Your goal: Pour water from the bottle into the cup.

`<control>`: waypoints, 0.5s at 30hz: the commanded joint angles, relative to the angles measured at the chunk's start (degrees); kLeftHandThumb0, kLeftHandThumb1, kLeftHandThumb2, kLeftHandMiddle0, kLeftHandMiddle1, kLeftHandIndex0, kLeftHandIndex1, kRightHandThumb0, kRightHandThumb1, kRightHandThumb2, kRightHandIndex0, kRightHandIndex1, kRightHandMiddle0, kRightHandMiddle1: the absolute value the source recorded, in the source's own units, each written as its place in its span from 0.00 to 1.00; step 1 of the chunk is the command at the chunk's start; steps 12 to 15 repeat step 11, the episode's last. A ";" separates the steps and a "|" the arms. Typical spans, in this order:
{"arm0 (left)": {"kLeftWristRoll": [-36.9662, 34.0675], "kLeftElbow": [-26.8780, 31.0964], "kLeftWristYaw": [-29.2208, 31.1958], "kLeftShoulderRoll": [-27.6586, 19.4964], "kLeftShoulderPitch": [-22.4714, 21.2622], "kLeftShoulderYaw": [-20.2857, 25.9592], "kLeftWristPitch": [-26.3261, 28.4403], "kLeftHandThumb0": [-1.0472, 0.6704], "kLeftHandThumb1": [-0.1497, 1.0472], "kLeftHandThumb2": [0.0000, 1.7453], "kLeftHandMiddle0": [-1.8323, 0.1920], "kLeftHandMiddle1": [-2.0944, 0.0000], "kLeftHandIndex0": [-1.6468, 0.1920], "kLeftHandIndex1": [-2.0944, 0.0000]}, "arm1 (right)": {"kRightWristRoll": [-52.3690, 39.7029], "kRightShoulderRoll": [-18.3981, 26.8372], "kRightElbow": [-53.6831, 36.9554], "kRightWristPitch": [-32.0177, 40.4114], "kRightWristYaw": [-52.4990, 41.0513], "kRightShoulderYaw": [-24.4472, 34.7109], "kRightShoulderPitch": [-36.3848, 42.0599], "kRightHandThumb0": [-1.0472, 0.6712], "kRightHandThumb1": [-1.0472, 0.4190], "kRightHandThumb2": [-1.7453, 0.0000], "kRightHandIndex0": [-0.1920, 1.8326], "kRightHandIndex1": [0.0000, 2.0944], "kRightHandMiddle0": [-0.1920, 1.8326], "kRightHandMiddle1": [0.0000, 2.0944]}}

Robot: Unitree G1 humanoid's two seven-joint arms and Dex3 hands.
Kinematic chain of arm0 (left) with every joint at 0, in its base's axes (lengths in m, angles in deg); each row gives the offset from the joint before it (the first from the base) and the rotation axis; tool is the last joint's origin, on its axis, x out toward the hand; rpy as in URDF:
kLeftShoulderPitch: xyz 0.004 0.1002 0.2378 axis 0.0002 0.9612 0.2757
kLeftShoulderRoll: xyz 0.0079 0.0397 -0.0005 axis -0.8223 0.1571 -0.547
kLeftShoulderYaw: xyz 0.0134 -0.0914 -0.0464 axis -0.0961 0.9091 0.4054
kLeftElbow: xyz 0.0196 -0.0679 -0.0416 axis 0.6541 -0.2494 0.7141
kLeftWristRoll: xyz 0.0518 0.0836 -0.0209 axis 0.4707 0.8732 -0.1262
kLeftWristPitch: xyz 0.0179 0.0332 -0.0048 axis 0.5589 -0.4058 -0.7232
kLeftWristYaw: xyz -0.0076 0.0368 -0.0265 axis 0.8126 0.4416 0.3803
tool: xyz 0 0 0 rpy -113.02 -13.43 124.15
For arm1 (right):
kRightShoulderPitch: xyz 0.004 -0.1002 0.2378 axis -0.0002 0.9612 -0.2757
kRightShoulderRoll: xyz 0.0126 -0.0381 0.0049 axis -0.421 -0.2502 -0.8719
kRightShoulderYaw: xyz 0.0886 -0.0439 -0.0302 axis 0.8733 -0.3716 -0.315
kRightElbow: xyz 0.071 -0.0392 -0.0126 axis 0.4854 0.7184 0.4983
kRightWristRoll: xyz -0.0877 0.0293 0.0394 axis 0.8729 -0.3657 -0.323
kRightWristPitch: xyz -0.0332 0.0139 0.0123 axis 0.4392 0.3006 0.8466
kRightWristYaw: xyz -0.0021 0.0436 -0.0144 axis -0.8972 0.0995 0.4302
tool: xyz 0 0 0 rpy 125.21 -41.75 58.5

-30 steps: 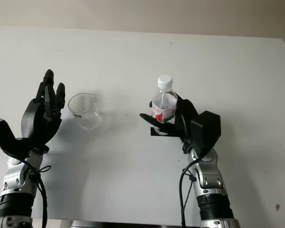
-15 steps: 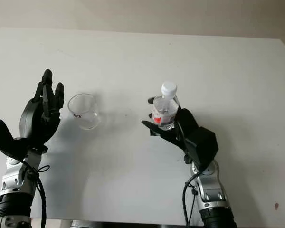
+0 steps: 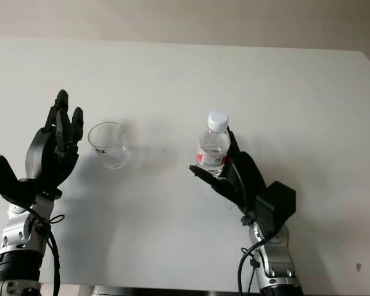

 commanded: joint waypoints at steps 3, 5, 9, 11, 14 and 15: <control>0.09 0.64 -0.01 -0.14 -0.48 -0.05 -0.11 0.16 1.00 0.38 1.00 1.00 1.00 1.00 | -0.34 -1.59 0.64 -0.79 2.12 1.14 0.76 0.07 0.07 0.97 0.00 0.00 0.00 0.00; 0.17 0.73 -0.09 -0.09 -0.46 -0.15 -0.06 0.16 1.00 0.39 1.00 1.00 1.00 1.00 | 0.31 -2.30 -0.09 -1.57 3.72 1.33 0.68 0.07 0.06 0.96 0.00 0.00 0.00 0.00; -0.09 1.20 0.00 0.02 -0.23 -0.20 0.18 0.16 1.00 0.38 1.00 1.00 1.00 1.00 | 0.42 -2.74 -1.67 -2.62 4.30 1.05 0.62 0.08 0.05 0.96 0.00 0.00 0.00 0.00; -0.18 1.49 -0.04 0.10 -0.01 -0.19 0.24 0.16 1.00 0.38 1.00 1.00 1.00 1.00 | 0.38 -3.00 -2.49 -2.57 4.40 0.92 0.58 0.08 0.05 0.97 0.00 0.00 0.00 0.00; -0.18 1.49 -0.04 0.10 -0.01 -0.19 0.24 0.16 1.00 0.38 1.00 1.00 1.00 1.00 | 0.38 -3.00 -2.49 -2.57 4.40 0.92 0.58 0.08 0.05 0.97 0.00 0.00 0.00 0.00; -0.18 1.49 -0.04 0.10 -0.01 -0.19 0.24 0.16 1.00 0.38 1.00 1.00 1.00 1.00 | 0.38 -3.00 -2.49 -2.57 4.40 0.92 0.58 0.08 0.05 0.97 0.00 0.00 0.00 0.00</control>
